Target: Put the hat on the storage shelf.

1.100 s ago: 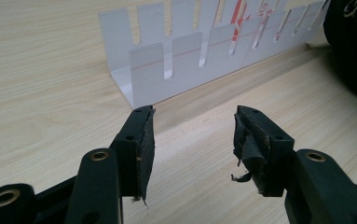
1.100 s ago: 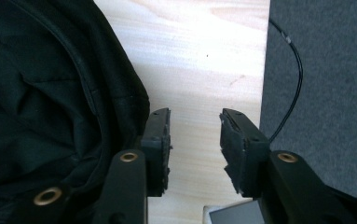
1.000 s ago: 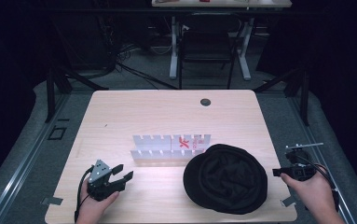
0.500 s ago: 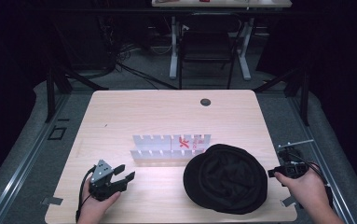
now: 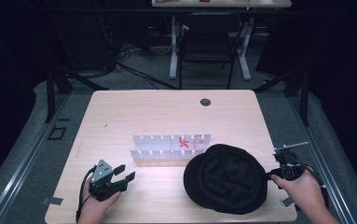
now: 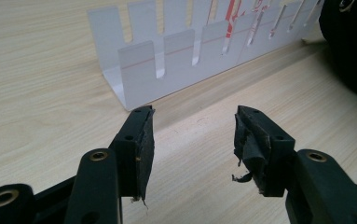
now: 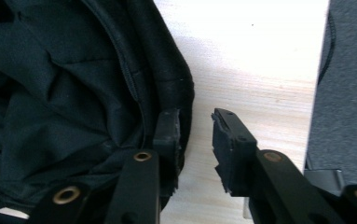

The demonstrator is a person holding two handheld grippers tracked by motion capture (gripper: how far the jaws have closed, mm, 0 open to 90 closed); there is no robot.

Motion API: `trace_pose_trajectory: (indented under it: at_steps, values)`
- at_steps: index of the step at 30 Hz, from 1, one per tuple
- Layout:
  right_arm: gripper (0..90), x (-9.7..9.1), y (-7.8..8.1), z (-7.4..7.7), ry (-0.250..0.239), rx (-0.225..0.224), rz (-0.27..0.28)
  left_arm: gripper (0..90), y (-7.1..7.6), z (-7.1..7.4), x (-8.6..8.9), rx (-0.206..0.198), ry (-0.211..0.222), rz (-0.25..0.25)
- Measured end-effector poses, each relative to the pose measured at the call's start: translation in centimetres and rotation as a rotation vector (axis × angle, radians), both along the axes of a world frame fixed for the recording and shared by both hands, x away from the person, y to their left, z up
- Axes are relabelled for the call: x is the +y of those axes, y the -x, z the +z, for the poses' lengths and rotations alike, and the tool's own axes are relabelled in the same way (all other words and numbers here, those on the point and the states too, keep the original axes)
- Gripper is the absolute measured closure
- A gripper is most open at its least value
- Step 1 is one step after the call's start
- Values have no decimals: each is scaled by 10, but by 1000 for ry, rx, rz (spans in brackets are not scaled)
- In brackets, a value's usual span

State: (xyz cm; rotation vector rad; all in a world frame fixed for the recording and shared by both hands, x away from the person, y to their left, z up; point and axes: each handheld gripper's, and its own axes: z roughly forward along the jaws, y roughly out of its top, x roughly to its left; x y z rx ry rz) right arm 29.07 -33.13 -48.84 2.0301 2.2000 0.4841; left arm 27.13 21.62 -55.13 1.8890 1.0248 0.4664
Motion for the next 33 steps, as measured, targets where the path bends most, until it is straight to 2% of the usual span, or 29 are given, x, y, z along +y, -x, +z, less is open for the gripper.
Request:
trace_pose_trajectory:
  at_steps: [4, 5, 6, 9, 12, 14, 16, 22, 23, 24, 27, 29, 30, 31, 33]
  values:
    - [728, 1, -1, -5, -19, 5, 0, 477, -1, -1, 0, 5, 4, 4]
    - [732, 2, -2, -8, -29, 26, 12, 476, -1, -1, 0, 4, 3, 3]
    - [732, 2, -2, -8, -29, 26, 12, 477, -1, -1, 0, 4, 3, 3]
    - [773, 6, -3, -15, -24, 39, 23, 476, -1, 0, 0, 2, -1, 1]
    - [811, 7, -4, -16, -25, 39, 17, 476, -1, -1, 0, 4, 2, 4]
    - [867, 7, -4, -16, -48, 47, 20, 476, -1, -1, 1, 4, 2, 2]
    - [872, 8, -4, -15, -39, 47, 20, 476, -1, -1, 1, 3, 2, 3]
    - [883, 12, -3, 0, -35, 70, 23, 476, -1, -1, 0, 4, 4, 4]
    - [884, 13, -3, 6, -2, 86, 33, 476, -1, -1, 0, 3, 4, 5]
    - [885, 15, -3, 8, -37, 75, 22, 476, -1, -1, 0, 3, 3, 5]
    - [889, 16, -2, 21, -44, 66, 24, 476, -1, 0, 0, 3, 2, 5]
    - [890, 16, -2, 24, -51, 65, 20, 476, -1, 0, 0, 2, 1, 4]
    - [890, 15, -3, 29, -30, 79, 29, 476, -1, 0, 0, 2, 0, 4]
    - [892, 17, -2, 32, -65, 69, 23, 476, -1, -1, 0, 3, 2, 5]
    - [892, 17, -2, 37, -79, 78, 32, 476, -1, -1, 0, 2, -1, 4]
